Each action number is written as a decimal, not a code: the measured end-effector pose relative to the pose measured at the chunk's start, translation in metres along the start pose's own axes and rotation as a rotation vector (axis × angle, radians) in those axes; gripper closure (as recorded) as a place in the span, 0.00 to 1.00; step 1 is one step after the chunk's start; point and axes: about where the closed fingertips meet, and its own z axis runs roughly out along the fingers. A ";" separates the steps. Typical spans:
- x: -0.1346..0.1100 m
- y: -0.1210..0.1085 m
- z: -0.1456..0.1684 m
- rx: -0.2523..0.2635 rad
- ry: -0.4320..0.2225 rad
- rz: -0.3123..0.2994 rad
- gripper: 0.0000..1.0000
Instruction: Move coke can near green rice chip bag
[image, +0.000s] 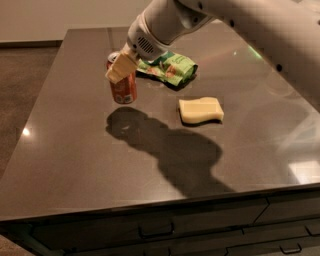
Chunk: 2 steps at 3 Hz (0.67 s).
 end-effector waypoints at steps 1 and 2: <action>0.005 -0.039 0.005 0.028 0.006 0.053 1.00; 0.016 -0.065 0.013 0.044 0.032 0.090 1.00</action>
Offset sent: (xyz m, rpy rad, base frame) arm 0.0955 -0.0408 -0.0229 -0.0286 0.0612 -0.1556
